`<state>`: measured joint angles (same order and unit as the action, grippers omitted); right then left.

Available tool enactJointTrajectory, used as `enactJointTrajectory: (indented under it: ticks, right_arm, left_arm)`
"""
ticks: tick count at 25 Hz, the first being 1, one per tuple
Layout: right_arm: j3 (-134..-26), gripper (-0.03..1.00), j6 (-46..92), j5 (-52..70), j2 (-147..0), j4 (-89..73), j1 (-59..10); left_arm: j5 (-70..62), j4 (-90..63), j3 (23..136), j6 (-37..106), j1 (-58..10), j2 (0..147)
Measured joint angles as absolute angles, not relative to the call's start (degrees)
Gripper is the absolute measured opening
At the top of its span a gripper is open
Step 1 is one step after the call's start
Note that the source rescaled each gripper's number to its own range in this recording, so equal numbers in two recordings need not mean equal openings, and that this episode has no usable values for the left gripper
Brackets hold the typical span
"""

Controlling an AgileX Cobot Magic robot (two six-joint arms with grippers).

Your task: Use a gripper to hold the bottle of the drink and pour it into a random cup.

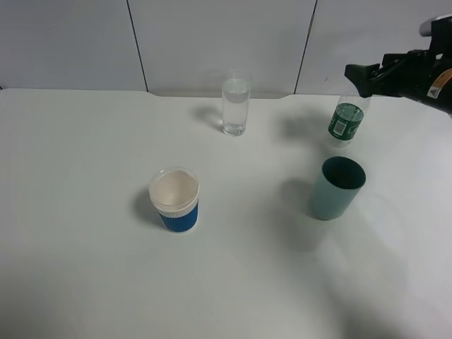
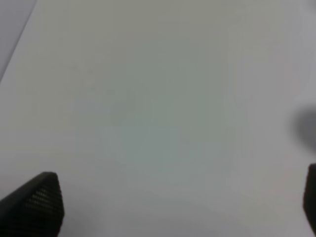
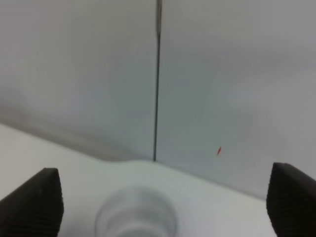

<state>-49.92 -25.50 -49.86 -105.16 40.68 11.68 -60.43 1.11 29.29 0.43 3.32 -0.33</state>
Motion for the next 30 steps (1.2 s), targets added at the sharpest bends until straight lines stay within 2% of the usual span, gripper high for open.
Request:
enactJointTrajectory:
  ticks: [7, 19, 30]
  right_arm:
    - [-49.92, 0.77, -29.6, -44.16, -93.56, 41.23, 11.68]
    - [-49.9, 0.77, -32.07, -23.39, -74.83, 35.23, 11.68]
    - [-49.9, 0.77, -10.73, -3.57, -57.82, 16.17, 11.68]
  left_arm:
    - [-60.43, 1.11, 29.29, 0.43, 3.32, -0.33]
    - [-60.43, 1.17, 29.29, 0.43, 3.32, -0.33]
    - [-60.43, 1.12, 29.29, 0.43, 3.32, -0.33]
